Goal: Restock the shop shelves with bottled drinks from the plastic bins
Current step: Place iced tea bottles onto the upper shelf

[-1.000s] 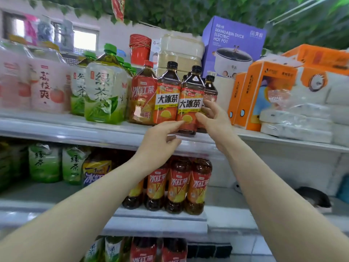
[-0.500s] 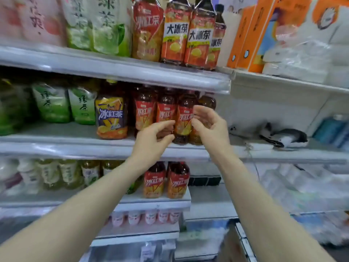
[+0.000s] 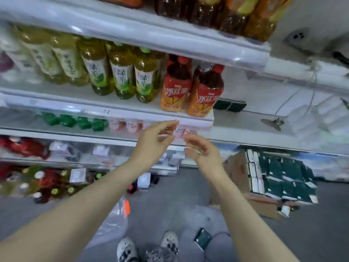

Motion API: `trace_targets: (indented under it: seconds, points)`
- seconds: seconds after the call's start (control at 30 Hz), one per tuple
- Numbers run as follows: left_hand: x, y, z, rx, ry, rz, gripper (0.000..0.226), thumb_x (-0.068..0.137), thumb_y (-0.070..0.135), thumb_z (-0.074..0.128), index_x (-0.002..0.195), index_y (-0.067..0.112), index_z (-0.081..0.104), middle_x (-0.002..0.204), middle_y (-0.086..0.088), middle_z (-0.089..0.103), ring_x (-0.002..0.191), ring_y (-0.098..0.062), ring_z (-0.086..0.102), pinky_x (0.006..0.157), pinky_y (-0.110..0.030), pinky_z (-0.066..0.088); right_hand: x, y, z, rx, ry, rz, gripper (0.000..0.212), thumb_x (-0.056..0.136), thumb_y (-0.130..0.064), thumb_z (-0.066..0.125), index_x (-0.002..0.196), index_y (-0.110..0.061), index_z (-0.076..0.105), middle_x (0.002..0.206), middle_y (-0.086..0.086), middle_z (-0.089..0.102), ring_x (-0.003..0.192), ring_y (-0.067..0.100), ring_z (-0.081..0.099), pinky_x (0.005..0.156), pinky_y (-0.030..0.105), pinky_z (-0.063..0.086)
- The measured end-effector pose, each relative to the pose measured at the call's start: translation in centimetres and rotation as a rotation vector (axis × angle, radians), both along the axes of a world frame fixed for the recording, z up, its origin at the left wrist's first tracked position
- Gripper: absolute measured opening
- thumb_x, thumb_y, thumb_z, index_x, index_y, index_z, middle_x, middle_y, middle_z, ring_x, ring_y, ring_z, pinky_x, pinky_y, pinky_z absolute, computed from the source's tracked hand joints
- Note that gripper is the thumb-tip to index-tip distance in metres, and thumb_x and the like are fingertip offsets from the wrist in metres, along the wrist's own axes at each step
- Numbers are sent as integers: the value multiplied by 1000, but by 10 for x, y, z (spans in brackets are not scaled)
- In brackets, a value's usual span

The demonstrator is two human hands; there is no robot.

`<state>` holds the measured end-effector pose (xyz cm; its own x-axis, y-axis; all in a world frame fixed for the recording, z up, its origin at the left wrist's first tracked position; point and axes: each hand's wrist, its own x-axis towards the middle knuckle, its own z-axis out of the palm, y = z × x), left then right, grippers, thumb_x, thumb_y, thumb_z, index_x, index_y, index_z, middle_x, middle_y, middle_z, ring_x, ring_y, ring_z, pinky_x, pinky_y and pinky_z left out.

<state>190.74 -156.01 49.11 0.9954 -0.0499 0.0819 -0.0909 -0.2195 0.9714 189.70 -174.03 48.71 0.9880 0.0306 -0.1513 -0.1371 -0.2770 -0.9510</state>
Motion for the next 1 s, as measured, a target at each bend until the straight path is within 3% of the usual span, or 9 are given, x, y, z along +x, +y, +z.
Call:
trace_targets:
  seconds: [0.2,0.43,0.53,0.67,0.77,1.0]
  points:
    - [-22,-4,-95,26,172,101,40,89,-7,63,123,14,65,114,0,68,99,-4,64,85,-8,47,-4,-18,-99,56,241,9,37,86,21,61,104,-10,68,97,-4,73,85,3,68,75,15,54]
    - [-58,-15,-223,0,396,208,60,88,-9,61,112,45,56,116,4,67,97,6,63,88,-11,48,-10,-31,-222,19,386,53,46,78,20,70,114,-8,65,113,9,68,86,-4,67,82,14,52]
    - [-74,-20,-278,10,464,224,61,87,-8,62,114,46,54,118,2,66,102,-3,63,90,-14,49,-17,-35,-279,23,442,41,46,78,18,72,114,-10,67,117,13,69,87,1,66,80,15,51]
    - [-87,-26,-351,-8,530,238,65,89,-8,60,114,51,48,116,14,62,106,4,60,91,-12,47,-30,-36,-348,11,505,45,49,78,14,75,104,-27,67,112,2,69,102,11,66,88,18,52]
    - [-92,-31,-412,-41,589,246,64,90,-5,61,117,52,46,127,11,59,114,3,57,93,-12,45,-36,-34,-399,12,568,32,48,79,15,74,112,-18,65,112,3,68,102,10,65,83,12,52]
    - [-94,-47,-546,-32,662,218,58,91,-2,60,140,27,47,137,3,55,123,-6,54,95,-13,46,-36,-34,-528,-3,623,49,57,77,15,75,108,-30,62,108,-2,65,102,7,63,78,11,50]
